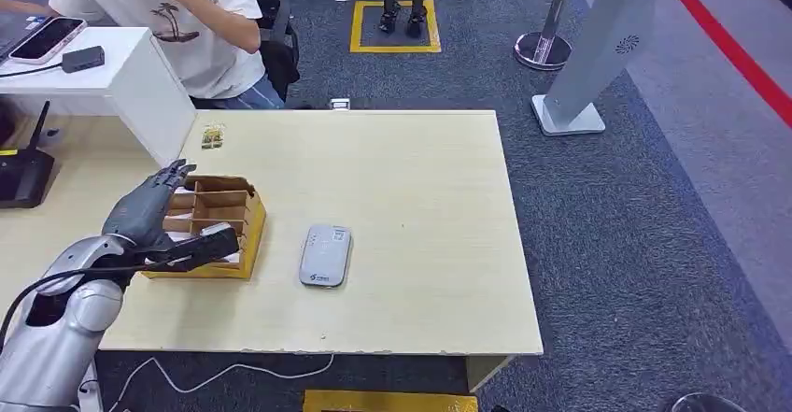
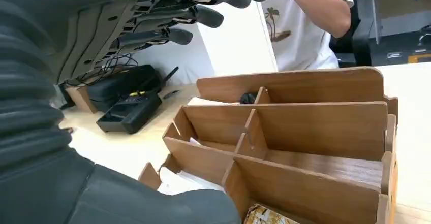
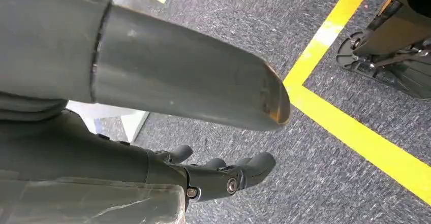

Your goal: Pass the card to the sensor for recognition and then transmit it.

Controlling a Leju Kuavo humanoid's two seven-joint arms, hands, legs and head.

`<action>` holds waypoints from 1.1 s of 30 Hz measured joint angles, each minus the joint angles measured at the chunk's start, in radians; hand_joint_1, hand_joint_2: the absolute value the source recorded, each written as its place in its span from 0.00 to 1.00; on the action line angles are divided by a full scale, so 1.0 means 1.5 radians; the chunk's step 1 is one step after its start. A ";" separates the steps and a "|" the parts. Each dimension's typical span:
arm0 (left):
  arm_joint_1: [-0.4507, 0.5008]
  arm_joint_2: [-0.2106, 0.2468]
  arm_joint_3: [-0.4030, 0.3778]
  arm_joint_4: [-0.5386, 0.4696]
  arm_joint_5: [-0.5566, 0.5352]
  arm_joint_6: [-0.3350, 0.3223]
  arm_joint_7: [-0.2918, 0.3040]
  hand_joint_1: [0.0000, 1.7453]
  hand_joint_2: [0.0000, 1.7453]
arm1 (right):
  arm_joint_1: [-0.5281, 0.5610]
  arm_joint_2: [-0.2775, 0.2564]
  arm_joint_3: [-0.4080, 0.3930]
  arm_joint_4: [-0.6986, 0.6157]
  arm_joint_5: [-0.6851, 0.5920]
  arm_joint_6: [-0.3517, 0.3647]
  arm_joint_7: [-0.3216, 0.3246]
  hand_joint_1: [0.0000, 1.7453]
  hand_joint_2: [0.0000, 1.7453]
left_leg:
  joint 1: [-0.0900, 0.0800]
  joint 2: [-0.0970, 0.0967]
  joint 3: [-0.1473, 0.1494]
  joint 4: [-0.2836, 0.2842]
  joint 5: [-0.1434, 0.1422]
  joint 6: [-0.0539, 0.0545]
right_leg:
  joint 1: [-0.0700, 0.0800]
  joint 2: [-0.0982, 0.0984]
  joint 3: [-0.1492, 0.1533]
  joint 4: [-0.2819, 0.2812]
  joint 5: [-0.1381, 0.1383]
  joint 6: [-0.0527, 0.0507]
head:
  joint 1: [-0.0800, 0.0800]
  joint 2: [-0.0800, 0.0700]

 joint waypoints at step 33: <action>-0.052 -0.017 -0.082 0.016 0.089 -0.001 -0.021 0.00 1.00 | 0.001 0.000 0.000 0.000 0.000 0.000 -0.002 0.00 0.00 | 0.000 0.000 0.000 0.000 0.000 0.000 | 0.000 0.000 0.000 0.000 0.000 0.000 | 0.000 0.000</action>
